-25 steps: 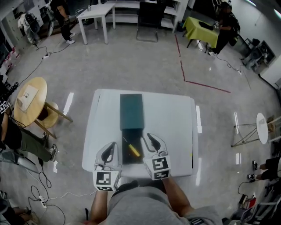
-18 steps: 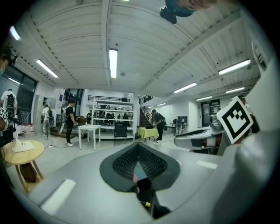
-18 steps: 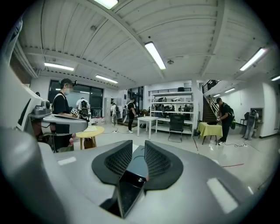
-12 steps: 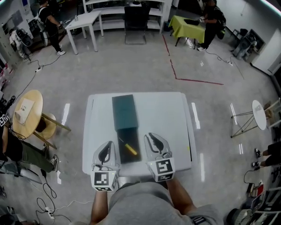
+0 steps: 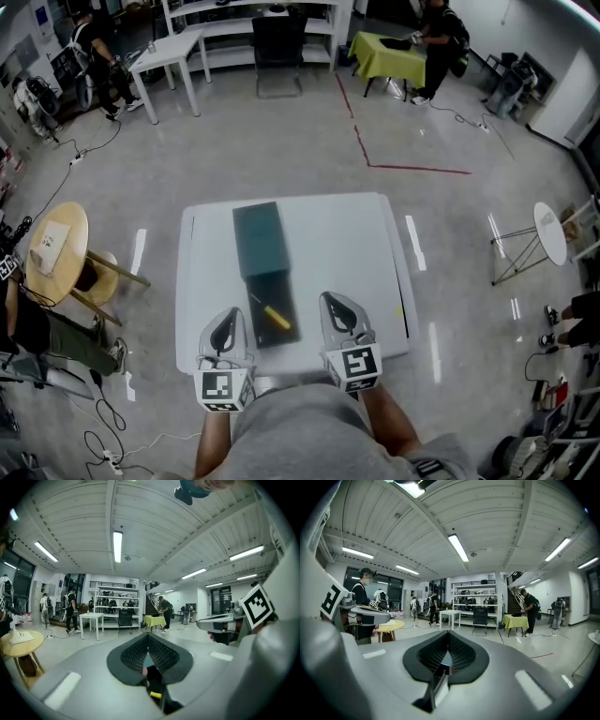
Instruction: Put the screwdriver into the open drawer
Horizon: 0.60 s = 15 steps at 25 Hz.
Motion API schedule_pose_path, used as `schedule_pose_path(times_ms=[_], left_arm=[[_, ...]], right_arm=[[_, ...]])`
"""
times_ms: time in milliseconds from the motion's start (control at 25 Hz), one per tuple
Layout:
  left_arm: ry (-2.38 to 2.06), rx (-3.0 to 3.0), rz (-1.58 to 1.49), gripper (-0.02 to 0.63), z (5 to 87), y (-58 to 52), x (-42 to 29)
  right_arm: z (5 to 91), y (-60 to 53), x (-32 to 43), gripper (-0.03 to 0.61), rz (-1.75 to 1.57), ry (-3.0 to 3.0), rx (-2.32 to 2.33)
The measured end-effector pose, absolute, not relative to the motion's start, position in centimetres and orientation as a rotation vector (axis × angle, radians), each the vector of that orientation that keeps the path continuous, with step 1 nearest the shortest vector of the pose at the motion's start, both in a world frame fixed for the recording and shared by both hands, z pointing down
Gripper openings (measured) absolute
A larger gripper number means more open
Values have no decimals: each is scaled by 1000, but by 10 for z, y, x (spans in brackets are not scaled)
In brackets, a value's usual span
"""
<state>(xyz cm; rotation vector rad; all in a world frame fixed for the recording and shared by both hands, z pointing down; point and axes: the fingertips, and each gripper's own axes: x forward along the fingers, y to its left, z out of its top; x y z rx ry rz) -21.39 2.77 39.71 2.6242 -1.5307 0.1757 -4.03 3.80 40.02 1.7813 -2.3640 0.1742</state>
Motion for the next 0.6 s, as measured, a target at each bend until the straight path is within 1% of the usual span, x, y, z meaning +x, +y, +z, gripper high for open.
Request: schedule_pose_path(times_ms=[600], left_arm=[[-1529, 2603, 208, 12, 407, 34, -214]], right_arm=[[414, 43, -31, 3, 193, -2335, 1777]])
